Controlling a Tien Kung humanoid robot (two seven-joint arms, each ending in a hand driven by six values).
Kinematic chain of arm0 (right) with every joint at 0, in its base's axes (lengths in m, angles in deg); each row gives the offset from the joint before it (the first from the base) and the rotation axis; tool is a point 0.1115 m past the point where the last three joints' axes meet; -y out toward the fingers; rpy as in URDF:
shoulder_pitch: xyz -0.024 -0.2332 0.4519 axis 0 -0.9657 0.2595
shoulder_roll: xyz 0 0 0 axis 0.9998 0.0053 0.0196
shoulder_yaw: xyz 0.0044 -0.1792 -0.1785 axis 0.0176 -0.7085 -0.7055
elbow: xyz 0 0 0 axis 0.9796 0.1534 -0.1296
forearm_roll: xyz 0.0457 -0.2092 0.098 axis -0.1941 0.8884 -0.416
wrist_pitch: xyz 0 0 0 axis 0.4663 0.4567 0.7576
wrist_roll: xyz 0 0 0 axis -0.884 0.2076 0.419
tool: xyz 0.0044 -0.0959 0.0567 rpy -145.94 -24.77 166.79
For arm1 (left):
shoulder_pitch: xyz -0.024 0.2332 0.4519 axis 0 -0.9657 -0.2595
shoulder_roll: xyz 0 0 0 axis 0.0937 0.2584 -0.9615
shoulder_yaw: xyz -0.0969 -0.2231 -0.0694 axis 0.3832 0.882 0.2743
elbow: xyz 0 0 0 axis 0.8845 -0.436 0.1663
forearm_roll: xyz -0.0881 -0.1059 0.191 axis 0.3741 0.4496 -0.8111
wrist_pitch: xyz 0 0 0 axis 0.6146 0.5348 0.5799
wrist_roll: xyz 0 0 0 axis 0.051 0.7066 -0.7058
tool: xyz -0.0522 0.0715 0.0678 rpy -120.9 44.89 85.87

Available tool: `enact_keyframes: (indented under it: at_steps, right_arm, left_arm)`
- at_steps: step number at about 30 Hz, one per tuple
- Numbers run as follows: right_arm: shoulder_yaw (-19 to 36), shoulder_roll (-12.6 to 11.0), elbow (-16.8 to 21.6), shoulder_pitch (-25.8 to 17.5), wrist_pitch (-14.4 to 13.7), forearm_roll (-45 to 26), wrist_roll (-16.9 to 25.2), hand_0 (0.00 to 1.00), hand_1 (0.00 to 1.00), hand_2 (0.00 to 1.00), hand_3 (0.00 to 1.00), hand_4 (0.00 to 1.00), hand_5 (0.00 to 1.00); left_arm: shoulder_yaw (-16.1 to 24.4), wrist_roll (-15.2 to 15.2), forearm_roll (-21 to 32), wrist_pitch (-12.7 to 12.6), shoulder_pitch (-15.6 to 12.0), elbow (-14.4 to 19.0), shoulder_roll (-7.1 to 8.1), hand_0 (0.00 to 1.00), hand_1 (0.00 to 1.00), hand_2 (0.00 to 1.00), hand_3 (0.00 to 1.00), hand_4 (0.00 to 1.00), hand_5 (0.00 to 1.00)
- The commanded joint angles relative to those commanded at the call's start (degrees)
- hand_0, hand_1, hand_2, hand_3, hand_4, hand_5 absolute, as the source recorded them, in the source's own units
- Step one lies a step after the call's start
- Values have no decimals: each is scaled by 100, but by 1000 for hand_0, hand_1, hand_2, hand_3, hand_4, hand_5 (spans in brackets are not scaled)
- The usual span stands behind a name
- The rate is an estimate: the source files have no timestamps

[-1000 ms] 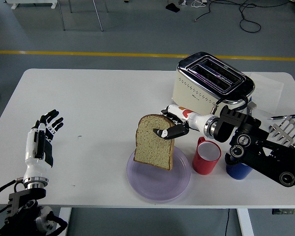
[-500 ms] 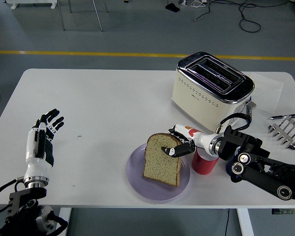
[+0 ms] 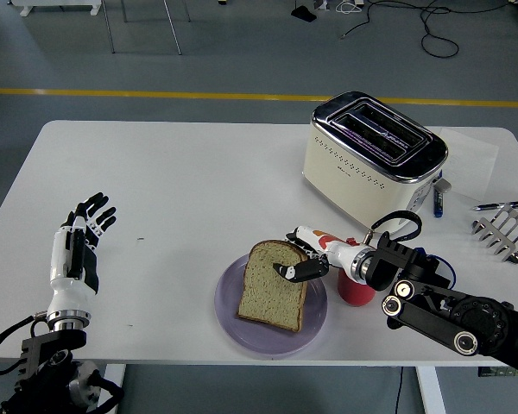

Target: Push plate across desktop,pick up the break from the machine,place the break in the plate

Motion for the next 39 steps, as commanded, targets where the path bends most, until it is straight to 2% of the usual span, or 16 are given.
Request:
enact_keyframes:
  at_steps: [1,7,8,13,14,19,20,25,26,29,31,32,35,37,38,39]
  right_arm:
    - [-9,6,-13,-2,-10,65,21,290,410,450,500,408,232]
    - [-90,9,-78,-13,109,493,272,290,410,450,500,408,232]
    - [-88,13,-74,-8,108,517,313,436,534,525,555,472,250]
    - [-4,-35,80,23,82,785,416,436,534,525,555,472,250]
    - [-1,-39,88,24,82,790,418,467,562,539,589,544,300]
    - [72,-84,238,34,144,944,347,467,562,539,589,544,300]
    - [83,-99,283,46,162,949,343,458,549,520,588,573,334]
    - [164,-129,314,73,222,983,365,458,549,520,588,573,334]
    - [170,-131,315,74,228,986,369,461,549,515,593,599,357]
    - [191,-173,348,70,323,1142,414,461,549,515,593,599,357]
    - [186,-206,366,60,533,1246,434,461,549,515,593,599,357]
    - [162,-210,345,62,622,1328,444,614,660,584,696,667,492]
    - [116,-190,270,59,773,1507,477,614,660,584,696,667,492]
    - [87,-125,168,77,651,1837,527,614,660,584,696,667,492]
    - [83,-116,154,81,629,1914,537,830,810,816,862,749,611]
    - [81,-105,140,85,604,1956,550,830,810,816,862,749,611]
  left_arm:
    - [2,1,3,-2,0,0,-1,747,744,804,712,461,845]
    - [13,-7,2,-5,-3,1,-12,738,738,796,704,458,845]
    - [16,-10,3,-6,-5,1,-13,738,738,796,704,458,845]
    - [6,-26,5,-6,3,-11,-13,738,738,796,704,458,845]
    - [6,-26,5,-5,3,-12,-13,734,730,794,694,446,834]
    - [27,-49,2,-9,-18,-35,-12,734,730,794,694,446,834]
    - [37,-57,1,-12,-19,-37,-12,732,724,791,685,435,828]
    - [33,-71,-5,-7,-8,-40,-11,732,724,791,685,435,828]
    - [34,-72,-5,-8,-7,-41,-11,727,720,783,680,434,828]
    - [44,-81,-10,-10,-10,-39,-12,727,720,783,680,434,828]
    - [52,-87,-7,-13,-12,-46,-5,727,720,783,680,434,828]
    - [63,-90,-6,-16,-15,-49,-6,720,714,778,671,427,821]
    - [80,-105,-4,-24,-19,-48,-10,720,714,778,671,427,821]
    - [73,-128,-4,-27,-15,-43,-16,720,714,778,671,427,821]
    - [72,-131,-3,-27,-14,-42,-17,715,710,775,662,424,819]
    - [70,-133,-3,-27,-14,-43,-18,715,710,775,662,424,819]
